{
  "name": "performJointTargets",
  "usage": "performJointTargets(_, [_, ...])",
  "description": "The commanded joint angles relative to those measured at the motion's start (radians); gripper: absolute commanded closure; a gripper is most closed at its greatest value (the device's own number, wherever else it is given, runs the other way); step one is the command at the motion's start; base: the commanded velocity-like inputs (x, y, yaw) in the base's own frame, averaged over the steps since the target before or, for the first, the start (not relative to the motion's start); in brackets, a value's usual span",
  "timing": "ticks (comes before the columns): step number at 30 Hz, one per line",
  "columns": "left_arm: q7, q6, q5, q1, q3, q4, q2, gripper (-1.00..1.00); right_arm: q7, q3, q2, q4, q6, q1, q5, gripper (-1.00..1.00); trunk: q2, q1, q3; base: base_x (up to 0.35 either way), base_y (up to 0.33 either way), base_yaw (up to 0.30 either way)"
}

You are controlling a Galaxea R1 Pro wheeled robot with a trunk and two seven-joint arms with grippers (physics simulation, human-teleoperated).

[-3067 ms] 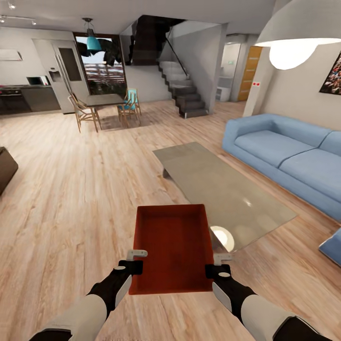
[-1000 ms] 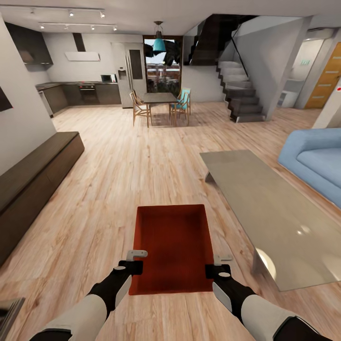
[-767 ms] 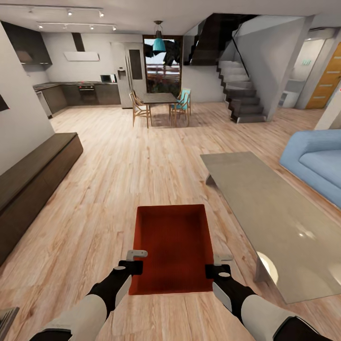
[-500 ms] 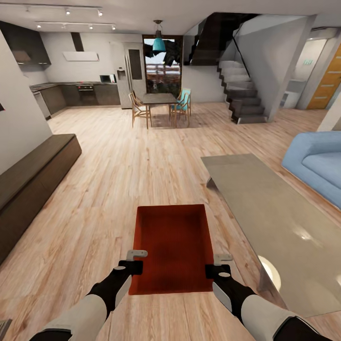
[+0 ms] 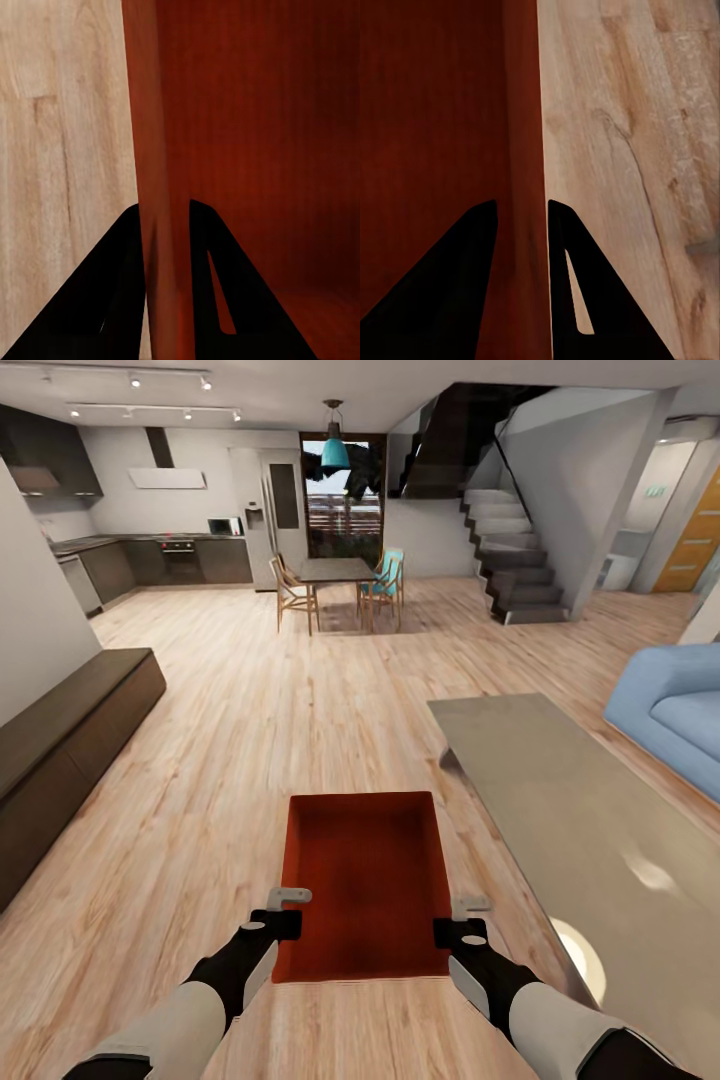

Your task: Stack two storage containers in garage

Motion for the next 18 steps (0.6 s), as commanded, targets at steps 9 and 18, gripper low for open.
performJointTargets(9, [0.008, 0.007, -0.011, 0.000, -0.009, -0.003, 0.000, 1.00, -0.016, 0.004, -0.001, 0.002, -0.003, -0.001, -0.008, 1.00, -0.001, 0.001, -0.001, 0.323, 0.000, 0.000])
performJointTargets(18, [0.008, 0.007, -0.011, 0.000, -0.010, -0.001, 0.000, 1.00, -0.015, 0.004, -0.001, 0.002, -0.003, -0.001, -0.008, 1.00, -0.001, 0.001, -0.001, 0.323, 0.000, 0.000])
